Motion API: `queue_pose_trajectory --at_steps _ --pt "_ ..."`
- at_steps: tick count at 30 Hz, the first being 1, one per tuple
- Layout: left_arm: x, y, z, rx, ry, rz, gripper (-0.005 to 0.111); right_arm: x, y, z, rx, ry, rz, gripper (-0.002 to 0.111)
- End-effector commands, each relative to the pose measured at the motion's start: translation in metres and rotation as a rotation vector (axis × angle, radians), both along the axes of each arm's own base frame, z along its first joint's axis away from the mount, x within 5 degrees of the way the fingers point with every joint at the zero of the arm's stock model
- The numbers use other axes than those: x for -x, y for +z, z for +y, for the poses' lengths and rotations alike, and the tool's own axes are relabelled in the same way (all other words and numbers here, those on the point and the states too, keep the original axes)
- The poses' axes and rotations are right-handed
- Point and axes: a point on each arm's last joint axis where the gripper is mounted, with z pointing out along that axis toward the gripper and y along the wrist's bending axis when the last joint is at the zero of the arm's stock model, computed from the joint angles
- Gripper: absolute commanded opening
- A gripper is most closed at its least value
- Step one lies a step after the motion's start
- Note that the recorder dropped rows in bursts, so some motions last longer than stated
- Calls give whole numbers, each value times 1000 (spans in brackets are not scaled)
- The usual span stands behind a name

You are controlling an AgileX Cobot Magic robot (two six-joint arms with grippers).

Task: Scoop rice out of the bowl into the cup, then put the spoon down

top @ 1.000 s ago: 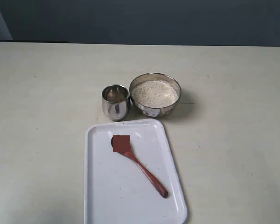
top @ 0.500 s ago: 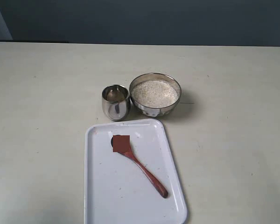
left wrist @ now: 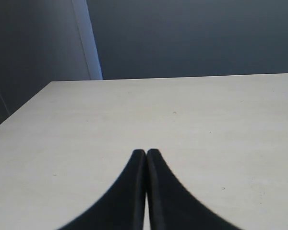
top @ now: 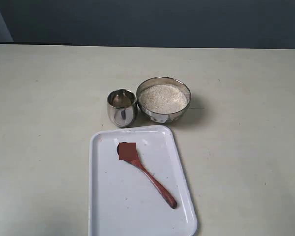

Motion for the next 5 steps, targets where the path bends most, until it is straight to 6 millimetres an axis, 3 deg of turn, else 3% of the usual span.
queue_pose_trajectory --at_steps 1,5 --pt "0 1 0 -1 4 -8 1 0 -1 0 4 -2 -5 0" --pt "0 1 0 -1 4 -8 1 0 -1 0 4 -2 -5 0"
